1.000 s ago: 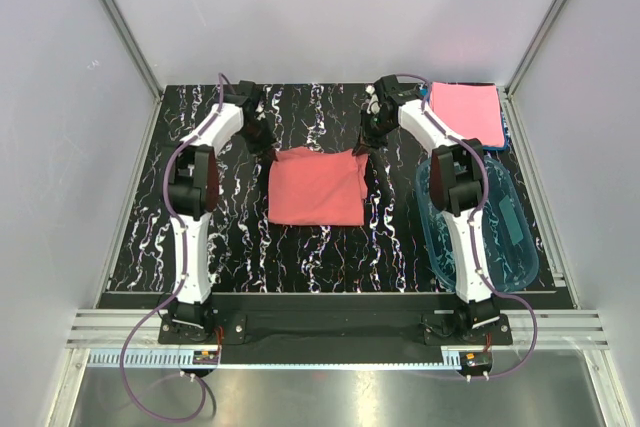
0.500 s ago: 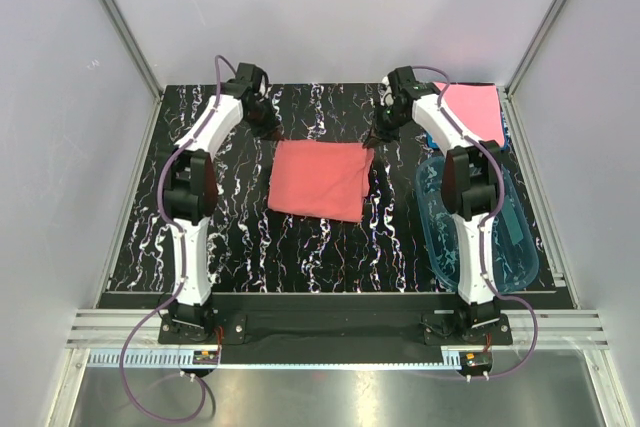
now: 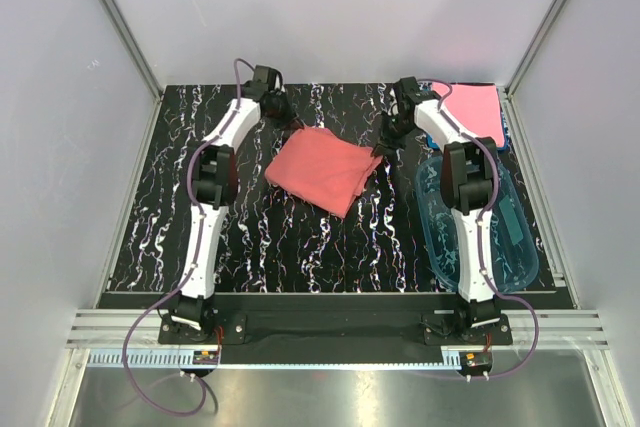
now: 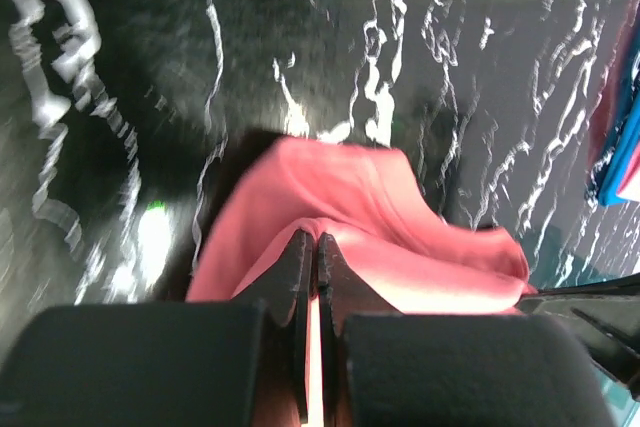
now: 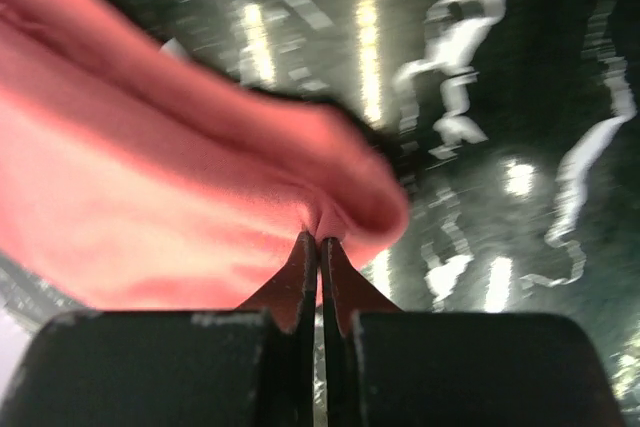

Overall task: Fold and stack the t-shirts
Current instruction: Fold the tshirt

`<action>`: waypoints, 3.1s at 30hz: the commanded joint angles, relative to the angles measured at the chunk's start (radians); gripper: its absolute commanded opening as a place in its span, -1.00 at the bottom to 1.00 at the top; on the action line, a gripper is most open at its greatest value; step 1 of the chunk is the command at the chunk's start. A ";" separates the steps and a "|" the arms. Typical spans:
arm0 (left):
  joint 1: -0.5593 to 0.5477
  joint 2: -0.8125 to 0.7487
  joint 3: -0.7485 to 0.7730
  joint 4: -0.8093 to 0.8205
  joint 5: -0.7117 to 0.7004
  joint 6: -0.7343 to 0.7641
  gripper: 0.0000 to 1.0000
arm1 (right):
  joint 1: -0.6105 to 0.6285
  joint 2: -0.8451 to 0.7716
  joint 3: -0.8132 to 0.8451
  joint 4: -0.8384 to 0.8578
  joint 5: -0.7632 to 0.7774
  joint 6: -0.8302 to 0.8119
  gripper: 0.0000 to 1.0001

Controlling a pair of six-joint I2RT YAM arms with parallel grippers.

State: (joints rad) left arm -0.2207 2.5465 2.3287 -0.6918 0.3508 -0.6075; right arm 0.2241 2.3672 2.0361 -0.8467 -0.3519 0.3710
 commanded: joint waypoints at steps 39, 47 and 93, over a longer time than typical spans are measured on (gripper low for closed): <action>-0.092 -0.701 -1.172 0.540 0.175 0.014 0.19 | -0.013 0.061 0.006 -0.084 0.007 -0.202 -0.66; -0.161 -0.996 -1.515 0.563 0.157 -0.093 0.18 | 0.040 -0.141 -0.301 -0.009 -0.044 -0.175 -0.54; -0.137 -1.097 -1.685 0.572 0.071 -0.055 -0.31 | 0.213 -0.283 -0.533 0.133 -0.170 -0.027 -0.73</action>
State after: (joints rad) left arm -0.3607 1.4189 0.5980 -0.1635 0.4007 -0.6666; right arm 0.4522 2.0796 1.4796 -0.7334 -0.5323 0.3626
